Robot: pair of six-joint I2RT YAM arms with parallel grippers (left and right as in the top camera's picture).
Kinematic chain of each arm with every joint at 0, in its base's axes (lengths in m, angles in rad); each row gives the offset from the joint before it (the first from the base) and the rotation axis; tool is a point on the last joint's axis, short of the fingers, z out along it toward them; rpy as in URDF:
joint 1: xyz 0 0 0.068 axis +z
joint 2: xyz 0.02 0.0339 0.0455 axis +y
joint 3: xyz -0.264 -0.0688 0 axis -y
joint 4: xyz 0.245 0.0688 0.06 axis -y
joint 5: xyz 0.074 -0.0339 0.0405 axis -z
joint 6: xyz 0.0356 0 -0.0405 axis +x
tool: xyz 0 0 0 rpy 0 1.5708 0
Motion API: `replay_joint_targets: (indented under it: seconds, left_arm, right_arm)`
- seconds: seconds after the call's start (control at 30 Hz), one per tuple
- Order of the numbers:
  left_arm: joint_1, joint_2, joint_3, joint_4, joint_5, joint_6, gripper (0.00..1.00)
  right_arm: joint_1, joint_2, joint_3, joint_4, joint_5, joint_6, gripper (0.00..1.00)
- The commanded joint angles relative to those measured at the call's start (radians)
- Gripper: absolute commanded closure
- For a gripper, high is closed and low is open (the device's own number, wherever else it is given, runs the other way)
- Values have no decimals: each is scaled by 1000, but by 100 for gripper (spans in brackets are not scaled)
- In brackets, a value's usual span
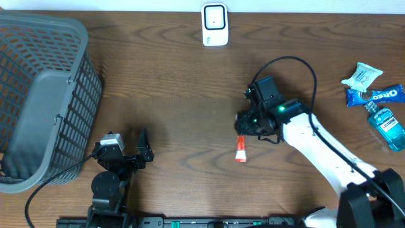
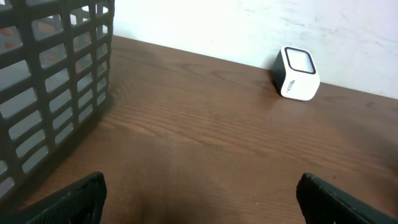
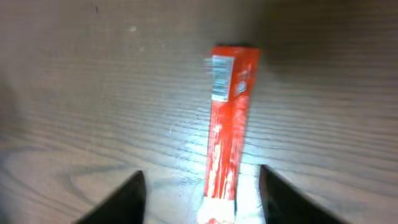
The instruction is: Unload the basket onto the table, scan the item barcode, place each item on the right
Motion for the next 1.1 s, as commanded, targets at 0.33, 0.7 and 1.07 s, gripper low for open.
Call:
replay_joint_targets:
  seconds: [0.33, 0.7, 1.07]
  left_arm:
    - [3, -2, -32, -15, -6, -5, 2]
    - [3, -2, -32, -15, -6, -5, 2]
    - [3, -2, -32, -15, -6, -5, 2]
  right_arm:
    - [120, -24, 244, -153, -11, -96, 1]
    - [238, -24, 294, -210, 240, 494, 15]
    - [202, -18, 218, -149, 178, 1589, 1]
